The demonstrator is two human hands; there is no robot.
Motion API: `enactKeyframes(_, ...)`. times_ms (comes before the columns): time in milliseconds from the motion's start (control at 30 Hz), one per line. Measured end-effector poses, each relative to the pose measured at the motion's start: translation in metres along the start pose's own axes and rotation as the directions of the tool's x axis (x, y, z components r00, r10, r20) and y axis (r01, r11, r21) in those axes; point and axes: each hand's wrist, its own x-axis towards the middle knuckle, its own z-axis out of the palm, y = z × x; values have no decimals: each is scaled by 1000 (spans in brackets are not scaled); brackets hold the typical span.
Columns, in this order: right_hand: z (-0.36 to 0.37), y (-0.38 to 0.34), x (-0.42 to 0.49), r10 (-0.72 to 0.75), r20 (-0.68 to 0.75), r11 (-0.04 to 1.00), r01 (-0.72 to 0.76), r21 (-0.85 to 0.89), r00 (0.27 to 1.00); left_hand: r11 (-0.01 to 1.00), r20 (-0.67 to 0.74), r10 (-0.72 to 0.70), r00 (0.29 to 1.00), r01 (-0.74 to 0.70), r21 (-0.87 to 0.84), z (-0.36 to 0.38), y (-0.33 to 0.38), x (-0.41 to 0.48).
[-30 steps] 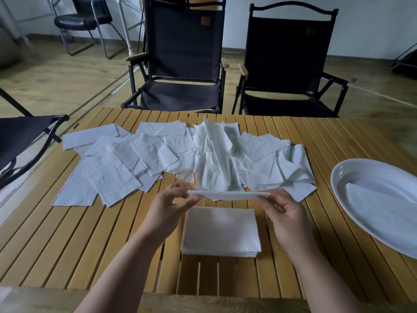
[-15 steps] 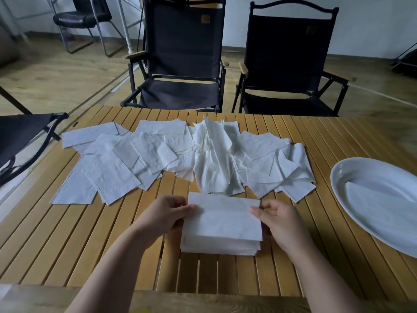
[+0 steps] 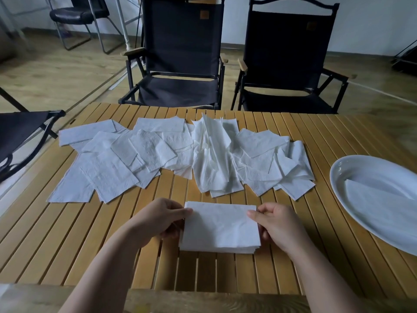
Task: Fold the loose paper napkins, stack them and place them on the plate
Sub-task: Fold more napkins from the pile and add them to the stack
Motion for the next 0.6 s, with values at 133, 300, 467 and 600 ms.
enactKeyframes(133,1,0,-1,-7,4,999,8,-39,1000,999,-22,6,1000,-5,50,2,1,0)
enactKeyframes(300,6,-1,-1,-5,-11,999,4,-51,1000,997,-50,11,999,-7,72,2,0,1)
enactKeyframes(467,9,-1,-2,-45,-68,990,35,-138,997,983,-135,60,989,-35,180,3,-3,5)
enactKeyframes(600,12,0,-1,-60,-58,983,49,-177,996,944,-172,105,980,-44,328,5,-6,10)
